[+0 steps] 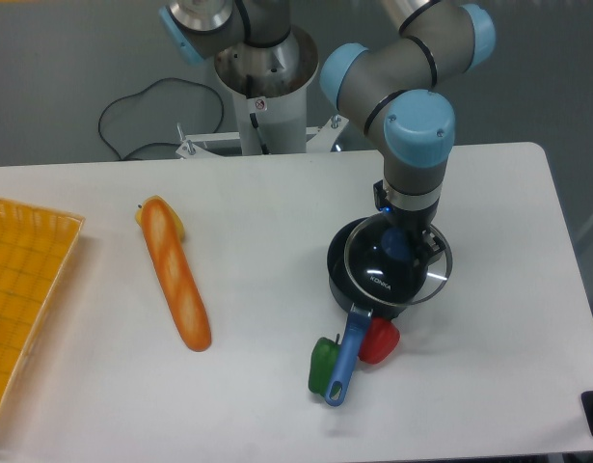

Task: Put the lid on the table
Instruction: 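Lift the glass lid off the black saucepan with the gripper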

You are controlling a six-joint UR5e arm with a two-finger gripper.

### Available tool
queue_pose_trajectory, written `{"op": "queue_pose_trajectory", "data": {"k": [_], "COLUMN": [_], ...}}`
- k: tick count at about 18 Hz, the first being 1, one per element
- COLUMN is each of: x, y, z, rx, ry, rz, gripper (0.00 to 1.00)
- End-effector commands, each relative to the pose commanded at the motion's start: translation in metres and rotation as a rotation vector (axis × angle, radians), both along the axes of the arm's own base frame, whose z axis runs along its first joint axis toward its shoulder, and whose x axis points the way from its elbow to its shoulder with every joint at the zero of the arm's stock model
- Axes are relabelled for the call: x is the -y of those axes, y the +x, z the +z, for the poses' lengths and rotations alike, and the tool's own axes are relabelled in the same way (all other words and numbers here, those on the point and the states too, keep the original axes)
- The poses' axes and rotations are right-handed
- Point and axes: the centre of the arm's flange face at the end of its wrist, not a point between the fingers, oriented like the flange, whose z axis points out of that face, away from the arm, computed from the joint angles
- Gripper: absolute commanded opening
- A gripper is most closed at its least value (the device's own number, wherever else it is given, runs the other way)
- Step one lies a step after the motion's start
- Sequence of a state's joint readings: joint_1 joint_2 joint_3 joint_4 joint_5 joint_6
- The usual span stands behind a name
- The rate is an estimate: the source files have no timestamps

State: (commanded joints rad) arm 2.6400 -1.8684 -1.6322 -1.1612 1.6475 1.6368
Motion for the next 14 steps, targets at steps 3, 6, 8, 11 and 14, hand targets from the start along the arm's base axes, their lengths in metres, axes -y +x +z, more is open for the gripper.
{"op": "queue_pose_trajectory", "data": {"k": [3, 6, 8, 11, 14], "x": [0.001, 0.000, 0.000, 0.003, 0.013], "y": [0.001, 0.001, 0.000, -0.004, -0.009], "z": [-0.003, -0.003, -0.002, -0.001, -0.003], "rx": [0.006, 0.004, 0.002, -0.002, 0.004], "ry": [-0.002, -0.002, -0.003, -0.001, -0.006], "rz": [0.000, 0.000, 0.000, 0.006, -0.013], "gripper": [0.67, 0.67, 0.67, 0.67, 0.67]}}
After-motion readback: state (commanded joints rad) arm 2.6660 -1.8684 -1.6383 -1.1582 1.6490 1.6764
